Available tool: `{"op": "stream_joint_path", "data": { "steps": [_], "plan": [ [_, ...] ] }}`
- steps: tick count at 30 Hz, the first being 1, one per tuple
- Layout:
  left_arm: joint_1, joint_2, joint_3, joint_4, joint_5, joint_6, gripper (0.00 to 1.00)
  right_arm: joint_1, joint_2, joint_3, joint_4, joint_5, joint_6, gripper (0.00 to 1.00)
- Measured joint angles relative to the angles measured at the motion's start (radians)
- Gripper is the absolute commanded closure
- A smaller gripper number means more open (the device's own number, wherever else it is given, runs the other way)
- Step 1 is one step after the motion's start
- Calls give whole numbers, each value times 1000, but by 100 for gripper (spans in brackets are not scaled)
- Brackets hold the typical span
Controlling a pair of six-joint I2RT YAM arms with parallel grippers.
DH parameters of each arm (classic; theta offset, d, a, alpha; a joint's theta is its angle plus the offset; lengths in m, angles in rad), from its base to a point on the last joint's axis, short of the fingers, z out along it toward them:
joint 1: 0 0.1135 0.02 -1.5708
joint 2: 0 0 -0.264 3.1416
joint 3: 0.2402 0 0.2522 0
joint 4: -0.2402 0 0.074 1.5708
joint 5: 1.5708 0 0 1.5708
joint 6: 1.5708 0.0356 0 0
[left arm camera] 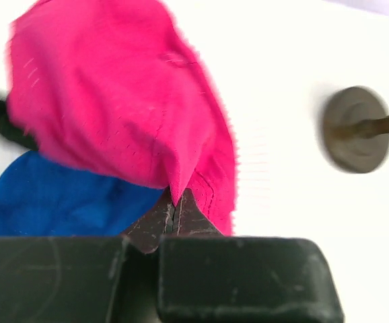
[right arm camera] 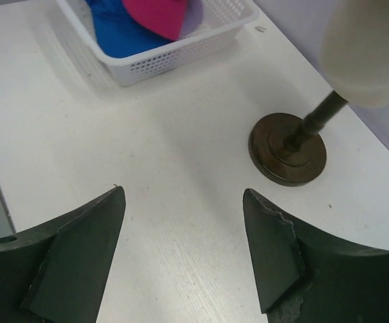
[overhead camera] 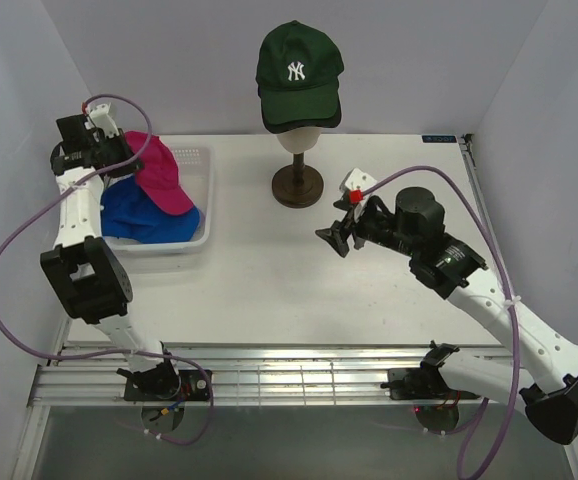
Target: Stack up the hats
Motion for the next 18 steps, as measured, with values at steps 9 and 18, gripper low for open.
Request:
{"op": "stream_joint_path", "data": {
  "steps": [9,18],
  "plan": [
    [-1,-269,-58,15,127,-183,100,189,28,-32,98,18,-45,11],
    [0,-544,-90,-5,309,-410,100,379,176,-138,581,89,-118,11]
  ]
}}
